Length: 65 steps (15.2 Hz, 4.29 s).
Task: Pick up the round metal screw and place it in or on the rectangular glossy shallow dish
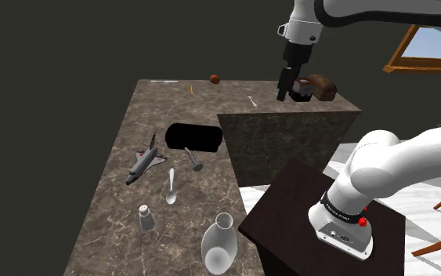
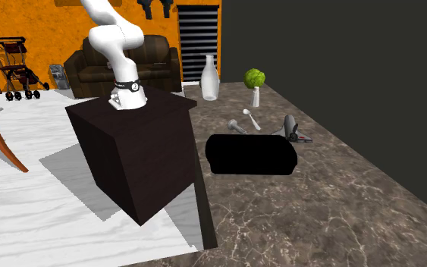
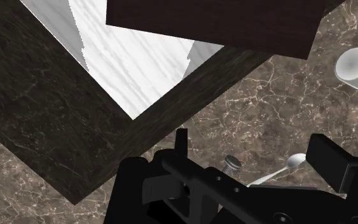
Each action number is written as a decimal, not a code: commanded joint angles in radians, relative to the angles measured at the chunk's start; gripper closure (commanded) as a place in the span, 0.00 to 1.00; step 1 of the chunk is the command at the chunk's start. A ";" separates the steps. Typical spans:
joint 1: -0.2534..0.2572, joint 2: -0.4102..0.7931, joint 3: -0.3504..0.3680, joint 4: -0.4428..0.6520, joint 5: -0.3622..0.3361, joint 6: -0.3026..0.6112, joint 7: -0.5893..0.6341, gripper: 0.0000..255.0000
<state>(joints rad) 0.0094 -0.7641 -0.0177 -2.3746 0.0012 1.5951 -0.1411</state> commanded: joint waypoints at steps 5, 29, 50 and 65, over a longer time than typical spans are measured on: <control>0.000 0.080 0.028 -0.054 0.033 0.139 0.066 0.00; 0.015 0.916 0.132 0.119 0.128 0.846 0.401 0.00; 0.054 1.411 0.113 0.463 0.137 1.021 0.514 0.00; 0.054 1.411 0.113 0.463 0.137 1.021 0.514 1.00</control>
<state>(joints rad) 0.0635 0.6469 0.0950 -1.9112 0.1387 2.6162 0.3730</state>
